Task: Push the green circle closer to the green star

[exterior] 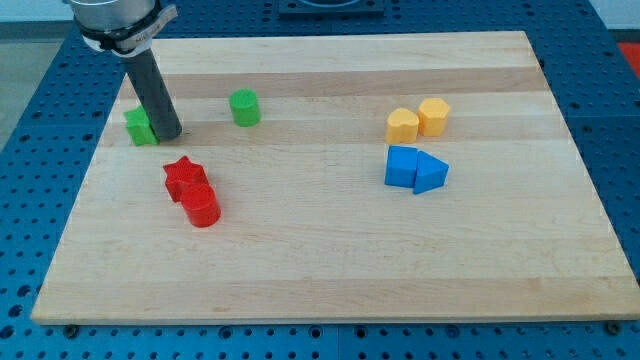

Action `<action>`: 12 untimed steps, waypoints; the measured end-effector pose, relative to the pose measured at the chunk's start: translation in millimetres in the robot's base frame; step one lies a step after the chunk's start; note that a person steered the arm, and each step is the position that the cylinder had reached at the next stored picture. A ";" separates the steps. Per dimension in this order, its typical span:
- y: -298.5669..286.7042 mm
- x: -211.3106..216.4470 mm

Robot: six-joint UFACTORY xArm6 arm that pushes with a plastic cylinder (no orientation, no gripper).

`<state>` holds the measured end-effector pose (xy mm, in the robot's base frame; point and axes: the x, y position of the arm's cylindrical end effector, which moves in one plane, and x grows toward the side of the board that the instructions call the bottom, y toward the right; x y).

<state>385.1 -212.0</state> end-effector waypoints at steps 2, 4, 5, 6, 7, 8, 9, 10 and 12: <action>51.8 0.0; 132.5 -5.4; 143.1 -34.1; 143.1 -67.1; 130.7 -75.0; 123.4 -73.3; 123.4 -67.0; 123.4 -55.4; 95.2 -38.4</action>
<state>346.7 -116.8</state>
